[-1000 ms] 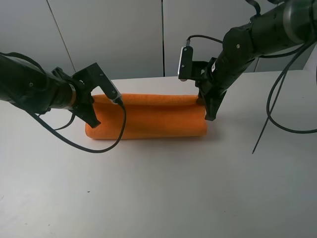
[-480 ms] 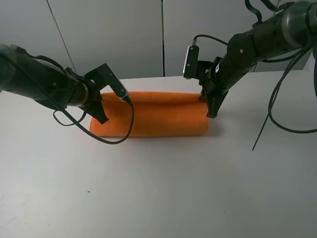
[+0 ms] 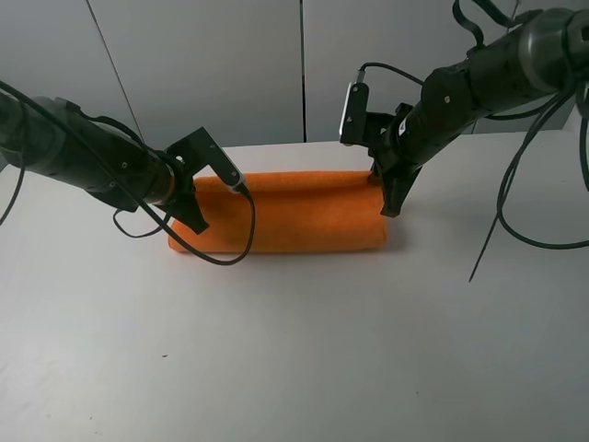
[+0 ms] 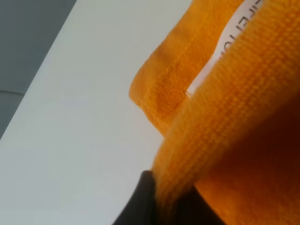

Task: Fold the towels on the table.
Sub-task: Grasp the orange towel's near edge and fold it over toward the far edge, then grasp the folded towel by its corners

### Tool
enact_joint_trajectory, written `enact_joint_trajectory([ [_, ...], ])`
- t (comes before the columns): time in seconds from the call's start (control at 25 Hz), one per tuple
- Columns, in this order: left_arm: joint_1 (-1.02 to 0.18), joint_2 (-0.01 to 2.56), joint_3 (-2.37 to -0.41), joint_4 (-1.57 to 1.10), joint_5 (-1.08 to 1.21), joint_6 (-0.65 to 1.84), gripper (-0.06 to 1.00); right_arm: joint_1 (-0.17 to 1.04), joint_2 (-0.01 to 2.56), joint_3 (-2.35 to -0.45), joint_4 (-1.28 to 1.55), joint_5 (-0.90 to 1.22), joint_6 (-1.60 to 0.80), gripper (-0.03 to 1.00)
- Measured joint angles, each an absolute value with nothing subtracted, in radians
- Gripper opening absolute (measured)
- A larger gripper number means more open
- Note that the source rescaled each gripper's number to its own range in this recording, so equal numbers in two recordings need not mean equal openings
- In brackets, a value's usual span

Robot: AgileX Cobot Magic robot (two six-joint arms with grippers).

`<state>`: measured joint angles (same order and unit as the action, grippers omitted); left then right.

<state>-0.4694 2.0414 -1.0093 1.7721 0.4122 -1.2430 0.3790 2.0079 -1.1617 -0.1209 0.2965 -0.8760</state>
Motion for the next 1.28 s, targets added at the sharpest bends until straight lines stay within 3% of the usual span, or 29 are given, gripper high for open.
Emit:
enact_joint_trajectory([
  [0.24,-0.469,2.042,-1.009,1.774,0.403,-1.245,0.0,0.377,2.056,-1.162,-0.121,0.289,-0.878,0.0],
  [0.36,-0.469,2.042,-1.009,1.771,0.393,-1.245,0.07,0.377,2.057,-1.162,-0.121,0.289,-0.878,0.05],
  [0.48,-0.462,2.044,-1.009,1.756,0.411,-1.245,0.28,0.37,2.057,-1.162,-0.125,0.294,-0.875,0.27],
  [0.6,-0.453,2.044,-1.009,1.75,0.433,-1.245,0.56,0.36,2.057,-1.162,-0.134,0.294,-0.857,0.6],
  [0.68,-0.453,2.044,-1.009,1.75,0.433,-1.245,0.68,0.36,2.057,-1.162,-0.141,0.29,-0.853,0.78],
  [0.76,-0.453,2.044,-1.009,1.75,0.433,-1.245,0.75,0.36,2.057,-1.162,-0.141,0.287,-0.853,0.88],
  [1.08,-0.453,2.024,-1.012,1.737,0.431,-1.294,0.79,0.36,1.968,-1.162,-0.104,0.298,-0.658,0.93],
  [1.28,-0.444,1.975,-1.047,1.496,0.3,-1.256,0.8,0.352,1.895,-1.162,-0.01,0.405,-0.476,0.93],
])
